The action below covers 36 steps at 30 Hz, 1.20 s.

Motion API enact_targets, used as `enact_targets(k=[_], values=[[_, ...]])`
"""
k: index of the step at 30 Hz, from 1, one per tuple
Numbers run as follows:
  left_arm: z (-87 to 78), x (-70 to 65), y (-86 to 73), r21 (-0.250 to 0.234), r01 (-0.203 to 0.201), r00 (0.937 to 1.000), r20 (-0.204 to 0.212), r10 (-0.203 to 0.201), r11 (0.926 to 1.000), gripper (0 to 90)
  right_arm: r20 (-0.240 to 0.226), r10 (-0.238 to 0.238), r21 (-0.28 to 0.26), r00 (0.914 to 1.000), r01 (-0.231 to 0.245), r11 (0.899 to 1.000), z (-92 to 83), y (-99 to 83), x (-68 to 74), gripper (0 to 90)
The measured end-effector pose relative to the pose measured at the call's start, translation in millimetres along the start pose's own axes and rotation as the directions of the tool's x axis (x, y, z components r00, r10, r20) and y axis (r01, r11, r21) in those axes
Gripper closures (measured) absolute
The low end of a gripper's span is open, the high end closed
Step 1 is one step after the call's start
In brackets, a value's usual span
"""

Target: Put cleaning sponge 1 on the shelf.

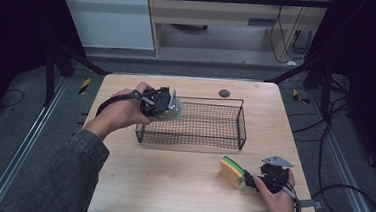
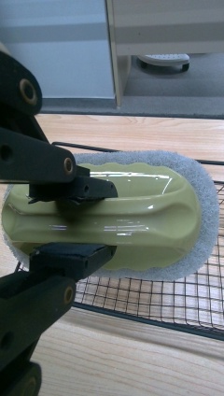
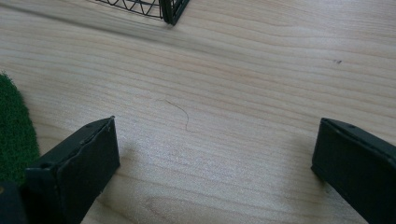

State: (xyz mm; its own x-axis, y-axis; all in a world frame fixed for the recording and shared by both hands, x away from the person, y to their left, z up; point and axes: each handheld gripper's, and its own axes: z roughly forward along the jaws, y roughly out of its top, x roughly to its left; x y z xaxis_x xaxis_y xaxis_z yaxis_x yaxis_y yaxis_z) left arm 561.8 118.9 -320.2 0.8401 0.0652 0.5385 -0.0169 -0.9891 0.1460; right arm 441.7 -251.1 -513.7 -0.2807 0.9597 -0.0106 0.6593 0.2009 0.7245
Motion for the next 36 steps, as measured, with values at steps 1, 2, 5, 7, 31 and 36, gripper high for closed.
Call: enact_targets(k=[1,2,5,7,31,36], values=[[0.4,-0.5,0.3,0.01,-0.005,1.0,0.005,0.005,0.9999,70.9,0.0,-0.002,0.0,1.0,0.002,1.0,0.0,0.0,-0.1,0.8],[2.1,-1.4,-0.1,0.003,-0.004,1.0,0.006,0.004,1.0,71.0,0.0,-0.001,0.0,1.0,0.001,1.0,0.0,0.0,0.0,0.8],[6.8,-3.1,-0.8,0.007,-0.007,0.9999,0.014,0.007,1.0,70.9,0.0,0.0,0.0,1.0,0.0,1.0,0.0,0.0,0.0,0.8],[11.3,-4.1,-2.3,0.007,-0.003,0.9998,0.019,0.003,1.0,70.9,0.0,-0.001,0.0,1.0,0.001,1.0,0.0,0.0,-0.1,0.8],[41.8,-14.5,-17.4,0.023,0.029,0.995,0.095,-0.032,0.9993,70.9,-0.001,-0.003,0.0,1.0,0.003,1.0,0.1,0.1,-0.1,0.9],[47.8,-16.5,-17.5,0.027,0.033,0.9935,0.109,-0.036,0.9991,70.9,-0.002,-0.004,0.0,1.0,0.004,1.0,0.1,0.1,-0.2,0.9]])
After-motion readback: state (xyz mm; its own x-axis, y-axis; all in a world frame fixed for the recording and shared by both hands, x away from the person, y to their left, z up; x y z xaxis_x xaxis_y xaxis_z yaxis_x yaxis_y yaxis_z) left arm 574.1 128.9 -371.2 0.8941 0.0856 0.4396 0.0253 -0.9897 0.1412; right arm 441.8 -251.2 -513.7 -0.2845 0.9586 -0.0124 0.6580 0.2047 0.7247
